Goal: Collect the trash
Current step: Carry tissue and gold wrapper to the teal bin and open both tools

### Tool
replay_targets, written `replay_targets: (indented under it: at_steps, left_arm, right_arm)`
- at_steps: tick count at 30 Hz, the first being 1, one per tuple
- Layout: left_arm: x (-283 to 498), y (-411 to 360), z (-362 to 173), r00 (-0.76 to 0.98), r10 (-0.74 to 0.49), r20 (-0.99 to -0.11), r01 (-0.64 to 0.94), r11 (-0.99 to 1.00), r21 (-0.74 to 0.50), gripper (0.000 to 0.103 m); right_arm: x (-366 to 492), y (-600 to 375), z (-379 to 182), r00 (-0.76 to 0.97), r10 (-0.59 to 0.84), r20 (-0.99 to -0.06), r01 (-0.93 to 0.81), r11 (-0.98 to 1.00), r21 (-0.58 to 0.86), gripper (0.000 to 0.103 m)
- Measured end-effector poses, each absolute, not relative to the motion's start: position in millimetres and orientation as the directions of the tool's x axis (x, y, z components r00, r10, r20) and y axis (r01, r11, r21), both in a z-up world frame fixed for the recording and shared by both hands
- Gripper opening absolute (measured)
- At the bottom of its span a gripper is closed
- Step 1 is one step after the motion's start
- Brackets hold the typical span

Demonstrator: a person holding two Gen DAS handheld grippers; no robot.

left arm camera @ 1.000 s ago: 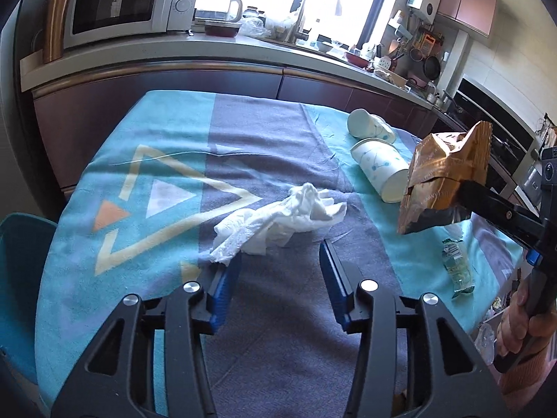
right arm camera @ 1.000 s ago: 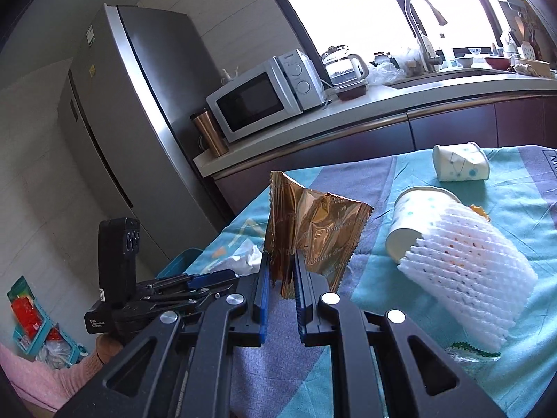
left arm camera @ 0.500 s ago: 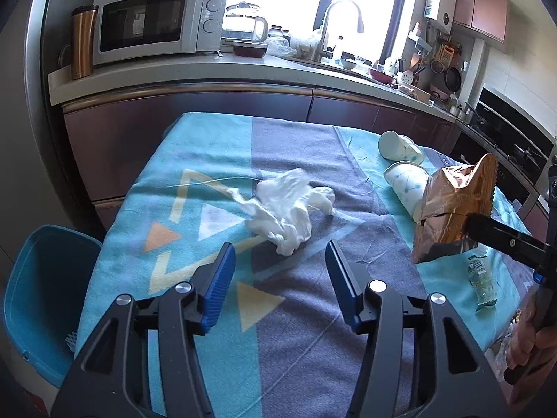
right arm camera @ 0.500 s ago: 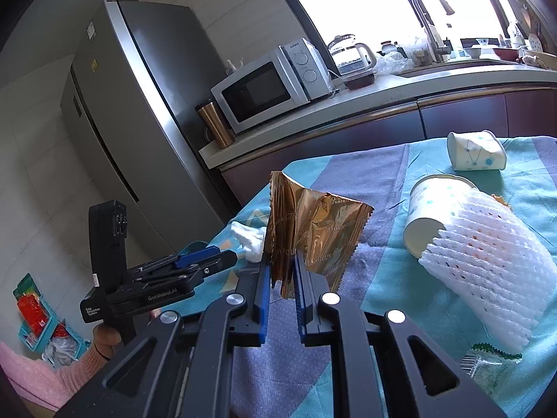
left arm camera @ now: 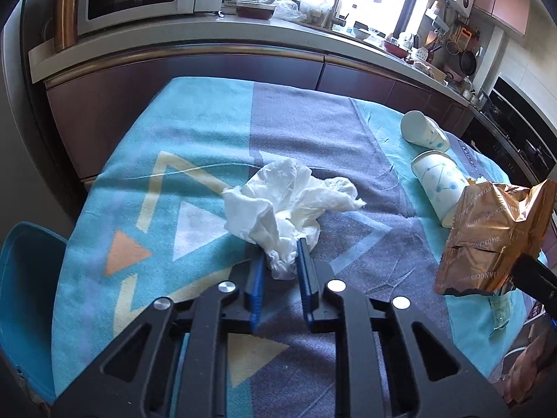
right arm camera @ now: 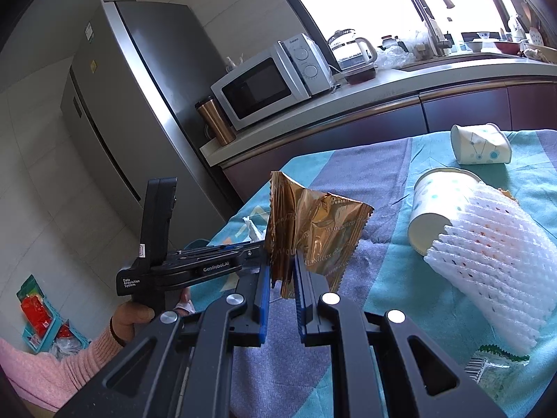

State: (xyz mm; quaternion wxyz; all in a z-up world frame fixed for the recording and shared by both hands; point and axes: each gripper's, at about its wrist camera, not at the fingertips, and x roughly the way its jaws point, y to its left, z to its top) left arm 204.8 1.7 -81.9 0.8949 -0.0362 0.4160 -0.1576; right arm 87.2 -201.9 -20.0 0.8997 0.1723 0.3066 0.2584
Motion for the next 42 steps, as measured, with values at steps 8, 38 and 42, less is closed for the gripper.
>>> replay_targets:
  at_steps: [8,38,42]
  left_arm:
    - [176.0,20.7,-62.9,0.652,-0.344,-0.676,0.255,0.939,-0.232,0.011]
    - [70.0,267.6,-61.2,0.751,-0.006,-0.660,-0.178,0.961,-0.211,0.012]
    - [75.0,280.2,-75.3,0.731,0.005,-0.682,-0.208,0.954,-0.215,0.012]
  right_arm:
    - [91.4,-188.0,-13.6,0.660,0.602,-0.450,-0.403,0.788,0.464,0.012]
    - [145.4,48.6,2.1,0.237,0.855,-0.461,-0.726,0.472,0.500,0.012]
    - [156.5,75.5,-8.8,0.209,0.836,-0.507,-0.728,0.479,0.490,0.012]
